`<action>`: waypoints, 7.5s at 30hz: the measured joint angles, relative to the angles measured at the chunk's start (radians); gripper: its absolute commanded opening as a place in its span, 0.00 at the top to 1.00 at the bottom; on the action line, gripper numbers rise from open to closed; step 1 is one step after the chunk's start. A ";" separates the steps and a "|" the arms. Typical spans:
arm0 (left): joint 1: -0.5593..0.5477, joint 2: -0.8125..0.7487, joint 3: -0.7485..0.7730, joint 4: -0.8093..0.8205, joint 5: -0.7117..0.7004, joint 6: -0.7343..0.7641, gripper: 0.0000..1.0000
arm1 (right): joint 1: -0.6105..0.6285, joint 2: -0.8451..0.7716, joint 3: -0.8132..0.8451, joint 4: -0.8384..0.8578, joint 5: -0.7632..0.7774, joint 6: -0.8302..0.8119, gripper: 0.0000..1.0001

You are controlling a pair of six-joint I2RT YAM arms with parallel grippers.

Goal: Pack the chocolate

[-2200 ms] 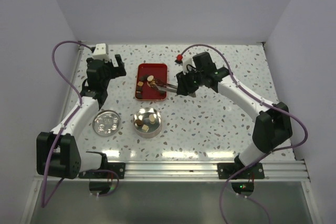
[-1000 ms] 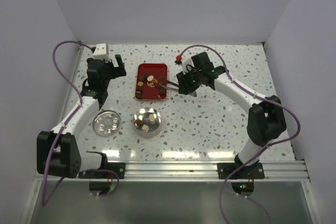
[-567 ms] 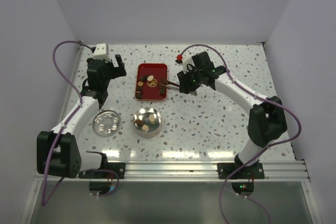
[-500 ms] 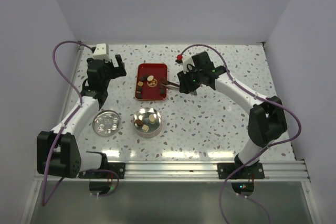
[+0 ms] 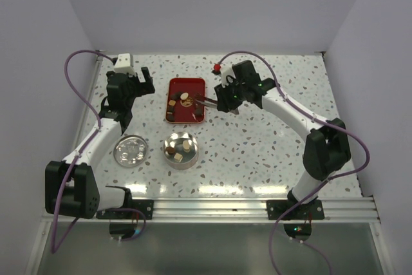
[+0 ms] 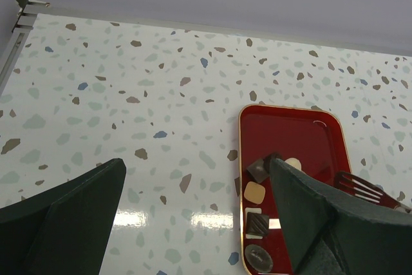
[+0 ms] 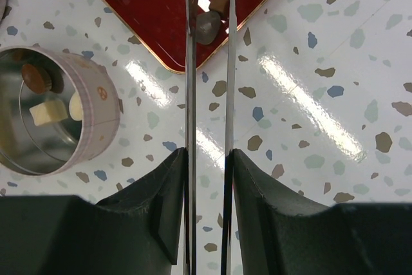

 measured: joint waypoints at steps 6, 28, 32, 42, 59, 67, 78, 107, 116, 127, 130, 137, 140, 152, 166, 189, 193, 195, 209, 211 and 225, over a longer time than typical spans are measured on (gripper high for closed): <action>0.000 0.000 0.000 0.000 0.000 0.000 0.00 | 0.015 0.011 0.016 -0.008 0.015 0.002 0.63; 0.000 0.000 0.000 0.000 0.003 0.000 0.00 | 0.021 0.017 0.027 -0.068 0.061 0.029 0.61; 0.000 0.000 0.000 0.000 0.003 0.000 0.00 | 0.032 0.018 0.029 -0.072 0.061 0.037 0.62; 0.000 0.000 0.000 0.000 0.003 0.000 0.00 | 0.062 0.067 0.055 -0.082 0.062 0.050 0.65; 0.000 0.000 0.000 0.000 0.003 0.000 0.00 | 0.064 0.070 0.135 -0.084 0.083 0.084 0.77; 0.000 0.000 0.000 0.000 0.003 0.000 0.00 | 0.064 0.060 0.151 -0.098 0.081 0.084 0.77; 0.000 0.000 0.000 0.000 0.003 0.000 0.00 | 0.070 -0.238 0.011 -0.175 -0.050 0.084 0.77; 0.000 0.000 0.000 0.000 0.004 0.000 0.00 | 0.164 -0.346 -0.103 -0.311 -0.209 0.063 0.63; 0.000 0.000 0.000 0.000 0.004 0.000 0.00 | 0.164 -0.326 -0.103 -0.282 -0.147 0.068 0.67; 0.000 0.000 0.000 0.000 0.003 0.000 0.00 | 0.091 -0.221 -0.087 -0.184 -0.084 0.082 0.67; 0.000 0.000 0.000 0.000 0.003 0.000 0.00 | 0.057 -0.208 -0.076 -0.158 -0.067 0.084 0.66; 0.000 0.000 0.000 0.000 0.003 0.000 0.00 | 0.018 -0.177 -0.046 -0.129 -0.061 0.085 0.63; 0.000 0.000 0.000 0.000 0.003 0.000 0.00 | 0.018 -0.153 -0.046 -0.126 -0.047 0.084 0.62; 0.000 0.000 0.000 0.000 0.003 0.000 0.00 | 0.018 -0.114 -0.045 -0.128 0.009 0.061 0.59; -0.001 0.000 0.000 0.000 0.003 0.000 0.00 | 0.018 -0.062 -0.034 -0.139 0.008 0.045 0.55; -0.001 0.000 0.000 0.000 0.003 0.000 0.00 | 0.053 -0.002 0.057 -0.221 0.055 0.002 0.56; -0.001 0.000 0.000 0.000 0.003 0.000 0.00 | 0.065 0.000 0.066 -0.237 0.066 0.000 0.56; -0.001 0.000 0.000 0.000 0.003 0.000 0.00 | 0.070 0.009 0.080 -0.243 0.071 -0.002 0.56; -0.001 0.002 0.000 0.000 0.003 0.000 0.00 | 0.077 0.050 0.108 -0.253 0.095 -0.006 0.69; -0.001 0.002 0.000 0.000 0.003 0.000 0.00 | 0.077 0.050 0.109 -0.252 0.094 -0.006 0.69; -0.001 0.002 0.000 0.000 0.003 0.000 0.00 | 0.077 0.021 0.143 -0.243 0.058 0.006 0.70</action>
